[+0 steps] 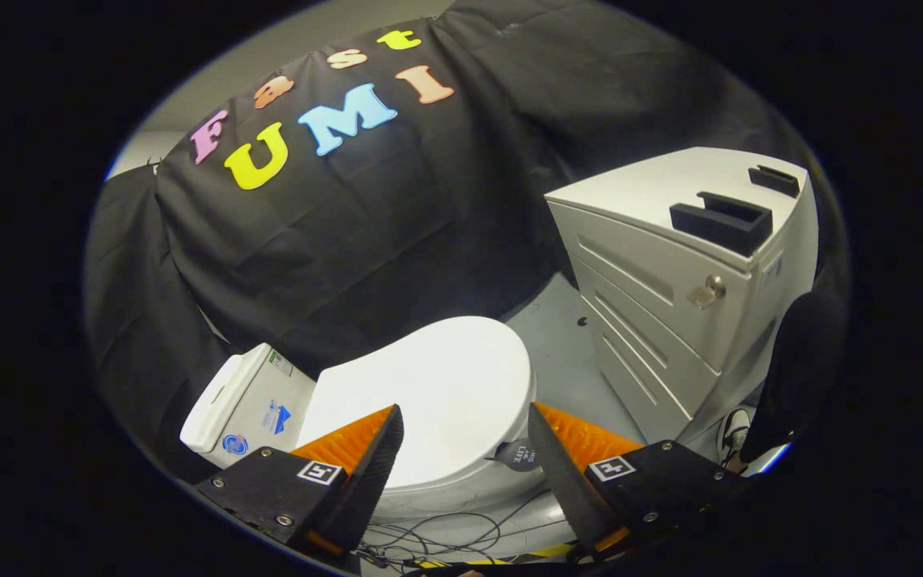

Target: Open the toilet lid.

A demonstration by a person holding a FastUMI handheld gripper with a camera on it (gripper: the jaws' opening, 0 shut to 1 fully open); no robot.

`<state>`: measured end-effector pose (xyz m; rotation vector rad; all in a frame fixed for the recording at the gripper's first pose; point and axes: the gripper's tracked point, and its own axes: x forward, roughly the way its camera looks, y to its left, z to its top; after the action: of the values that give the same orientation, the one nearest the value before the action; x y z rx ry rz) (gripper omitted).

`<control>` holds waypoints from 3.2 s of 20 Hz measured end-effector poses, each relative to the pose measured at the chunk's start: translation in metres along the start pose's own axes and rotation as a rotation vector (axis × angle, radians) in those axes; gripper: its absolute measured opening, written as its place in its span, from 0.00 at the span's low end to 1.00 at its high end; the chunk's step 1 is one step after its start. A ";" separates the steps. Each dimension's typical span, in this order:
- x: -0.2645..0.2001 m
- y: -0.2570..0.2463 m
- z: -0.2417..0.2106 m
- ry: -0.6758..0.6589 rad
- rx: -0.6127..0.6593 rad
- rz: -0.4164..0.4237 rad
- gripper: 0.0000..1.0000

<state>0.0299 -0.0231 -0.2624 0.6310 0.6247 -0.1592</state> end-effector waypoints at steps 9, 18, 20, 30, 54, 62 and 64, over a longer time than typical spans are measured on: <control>0.022 -0.026 -0.038 0.040 0.244 -0.125 0.96; 0.038 -0.044 -0.060 0.023 0.455 -0.131 0.94; 0.043 -0.048 -0.067 0.026 0.496 -0.136 0.93; 0.066 -0.060 -0.086 0.026 0.682 -0.084 0.72; 0.059 -0.046 -0.071 0.050 0.579 -0.057 0.00; 0.046 -0.032 -0.052 0.053 0.463 -0.087 0.00; 0.040 -0.024 -0.042 0.048 0.420 -0.085 0.00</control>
<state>0.0335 -0.0153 -0.3239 1.0157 0.6707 -0.3609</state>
